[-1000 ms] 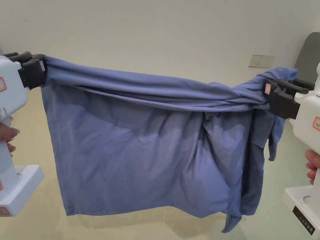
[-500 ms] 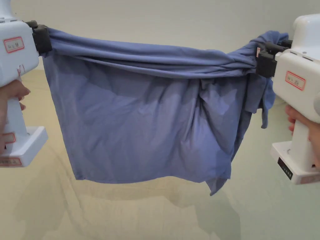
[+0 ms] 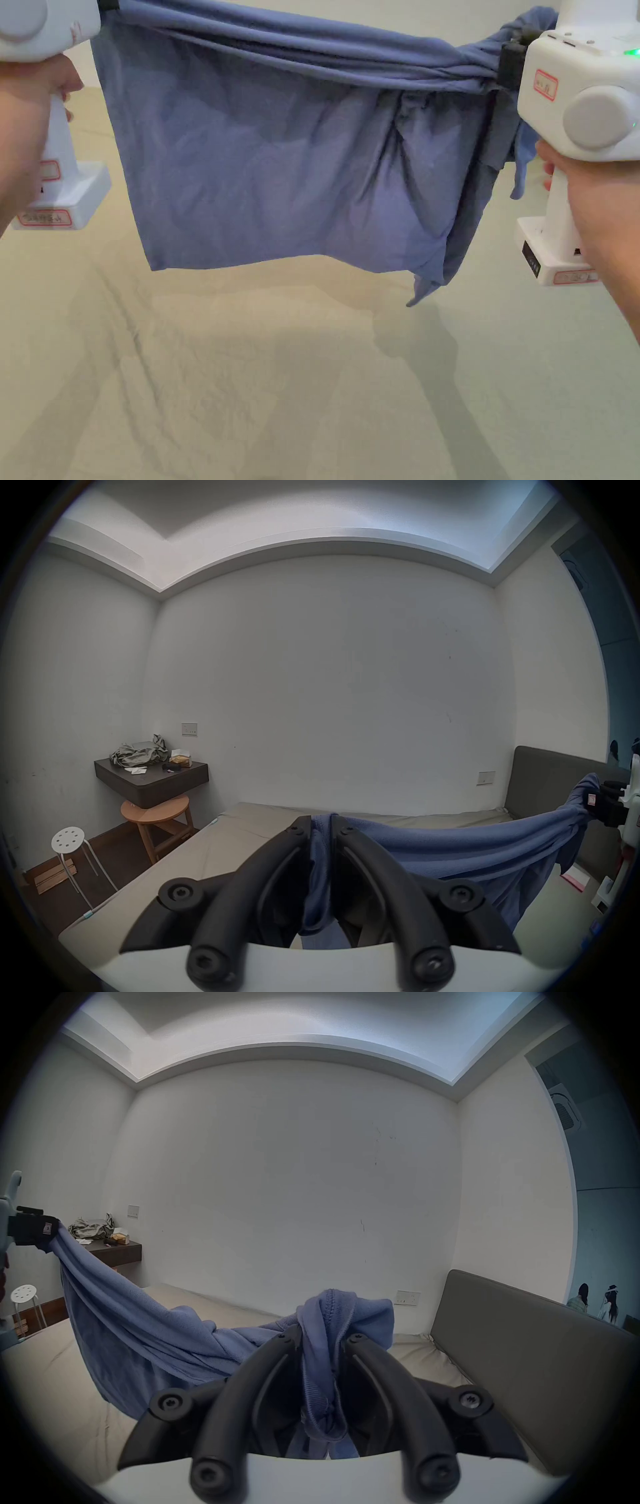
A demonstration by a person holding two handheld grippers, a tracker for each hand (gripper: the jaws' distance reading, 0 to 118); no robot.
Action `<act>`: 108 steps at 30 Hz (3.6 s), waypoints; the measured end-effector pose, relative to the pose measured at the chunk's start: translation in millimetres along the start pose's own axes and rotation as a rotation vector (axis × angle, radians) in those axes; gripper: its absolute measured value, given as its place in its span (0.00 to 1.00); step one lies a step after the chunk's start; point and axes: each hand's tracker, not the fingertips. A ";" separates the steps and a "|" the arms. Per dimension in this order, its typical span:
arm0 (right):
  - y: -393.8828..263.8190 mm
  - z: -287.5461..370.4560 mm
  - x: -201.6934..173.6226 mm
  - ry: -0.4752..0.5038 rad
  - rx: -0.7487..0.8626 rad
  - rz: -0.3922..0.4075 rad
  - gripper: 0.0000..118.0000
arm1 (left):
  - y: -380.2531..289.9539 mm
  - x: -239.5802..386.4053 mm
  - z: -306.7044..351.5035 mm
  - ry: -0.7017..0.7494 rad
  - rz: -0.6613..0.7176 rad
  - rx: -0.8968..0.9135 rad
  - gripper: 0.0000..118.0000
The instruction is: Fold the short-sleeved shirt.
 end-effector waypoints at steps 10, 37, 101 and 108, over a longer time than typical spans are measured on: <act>-76.7 -22.6 -41.7 0.074 -0.144 0.022 0.16 | -83.8 -24.2 -13.3 0.063 -0.033 -0.112 0.06; -328.0 272.9 -26.2 0.201 -0.897 -0.202 0.16 | -370.4 -64.5 277.8 -0.050 -0.332 -0.879 0.06; -136.0 163.9 -84.0 0.045 -0.234 0.066 0.00 | -212.6 58.2 116.1 -0.126 -0.217 -0.271 0.00; -191.9 140.2 -53.0 0.033 -0.363 0.054 0.00 | -324.2 -19.3 36.2 -0.032 -0.194 -0.711 0.65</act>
